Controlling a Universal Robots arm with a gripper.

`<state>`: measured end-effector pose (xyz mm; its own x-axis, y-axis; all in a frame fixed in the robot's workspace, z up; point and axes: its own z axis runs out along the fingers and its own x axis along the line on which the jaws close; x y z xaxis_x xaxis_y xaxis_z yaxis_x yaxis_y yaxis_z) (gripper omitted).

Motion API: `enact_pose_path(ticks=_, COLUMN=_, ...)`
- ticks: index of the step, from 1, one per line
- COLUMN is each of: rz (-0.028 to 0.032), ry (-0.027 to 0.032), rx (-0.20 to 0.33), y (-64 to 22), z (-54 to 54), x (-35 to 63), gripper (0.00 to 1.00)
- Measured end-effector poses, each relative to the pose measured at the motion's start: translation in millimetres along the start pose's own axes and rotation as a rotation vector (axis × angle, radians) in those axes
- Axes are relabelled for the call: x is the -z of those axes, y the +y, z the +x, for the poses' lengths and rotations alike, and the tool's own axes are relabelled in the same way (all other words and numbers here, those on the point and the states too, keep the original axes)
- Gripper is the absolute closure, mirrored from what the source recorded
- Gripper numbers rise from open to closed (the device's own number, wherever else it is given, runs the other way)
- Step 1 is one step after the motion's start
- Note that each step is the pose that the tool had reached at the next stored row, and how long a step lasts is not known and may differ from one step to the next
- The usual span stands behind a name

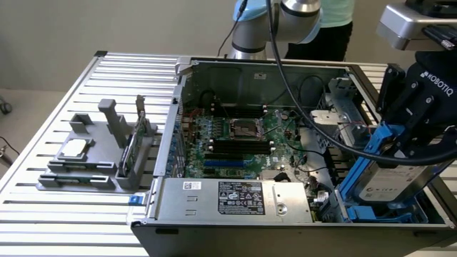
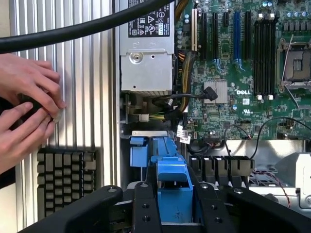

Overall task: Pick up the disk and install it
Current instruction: 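Insert the disk into the insertion slot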

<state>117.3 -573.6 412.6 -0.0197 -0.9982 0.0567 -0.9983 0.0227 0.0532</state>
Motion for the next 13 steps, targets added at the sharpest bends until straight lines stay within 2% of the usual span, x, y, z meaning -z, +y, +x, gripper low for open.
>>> enact_pose_path(ticks=13, rz=-0.0001, ry=-0.0002, rx=0.000, y=-0.8, z=0.0, x=-14.5, gripper=0.67)
